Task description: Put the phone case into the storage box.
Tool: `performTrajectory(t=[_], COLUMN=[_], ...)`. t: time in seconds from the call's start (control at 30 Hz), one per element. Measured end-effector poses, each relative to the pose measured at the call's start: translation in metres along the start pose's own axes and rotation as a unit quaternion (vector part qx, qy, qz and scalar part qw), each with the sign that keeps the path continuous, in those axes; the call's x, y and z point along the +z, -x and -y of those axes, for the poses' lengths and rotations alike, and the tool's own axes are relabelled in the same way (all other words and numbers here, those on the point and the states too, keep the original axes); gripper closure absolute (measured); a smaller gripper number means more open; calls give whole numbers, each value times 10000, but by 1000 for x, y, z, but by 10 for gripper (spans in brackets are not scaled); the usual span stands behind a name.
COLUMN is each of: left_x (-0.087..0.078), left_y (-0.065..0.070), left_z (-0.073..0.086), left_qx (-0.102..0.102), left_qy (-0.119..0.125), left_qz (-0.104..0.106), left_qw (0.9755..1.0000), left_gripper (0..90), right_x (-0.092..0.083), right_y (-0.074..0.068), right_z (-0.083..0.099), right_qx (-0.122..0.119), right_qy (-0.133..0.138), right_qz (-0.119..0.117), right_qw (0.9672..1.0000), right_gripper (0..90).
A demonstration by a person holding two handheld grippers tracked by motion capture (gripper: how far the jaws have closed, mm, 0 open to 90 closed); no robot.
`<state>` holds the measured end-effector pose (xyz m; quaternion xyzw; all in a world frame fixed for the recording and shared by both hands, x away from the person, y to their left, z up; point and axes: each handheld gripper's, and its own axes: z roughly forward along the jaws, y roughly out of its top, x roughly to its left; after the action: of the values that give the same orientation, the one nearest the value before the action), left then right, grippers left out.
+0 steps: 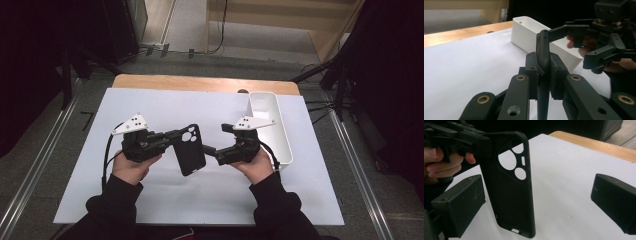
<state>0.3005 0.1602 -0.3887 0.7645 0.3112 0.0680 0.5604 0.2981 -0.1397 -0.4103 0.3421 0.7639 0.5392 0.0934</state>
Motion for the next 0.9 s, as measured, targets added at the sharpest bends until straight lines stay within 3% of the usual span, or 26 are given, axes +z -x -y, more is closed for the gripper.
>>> performTrajectory(t=[0.1,0.33,0.9], left_x=[-1,-2,1], left_y=[0,6,8], left_z=[-1,-2,-3], left_qx=[-51,64,-182], left_qy=[87,81,133], left_qz=[-148,-524,-697], left_qw=[9998,9986,9973], left_gripper=[794,794,794], right_x=[3,8,18], right_y=[-2,-9,-28], right_z=[2,5,10], right_qx=[52,42,46], right_qy=[2,80,197], right_qz=[98,330,742], right_qw=[9999,9994,9970], right_gripper=[0,0,0])
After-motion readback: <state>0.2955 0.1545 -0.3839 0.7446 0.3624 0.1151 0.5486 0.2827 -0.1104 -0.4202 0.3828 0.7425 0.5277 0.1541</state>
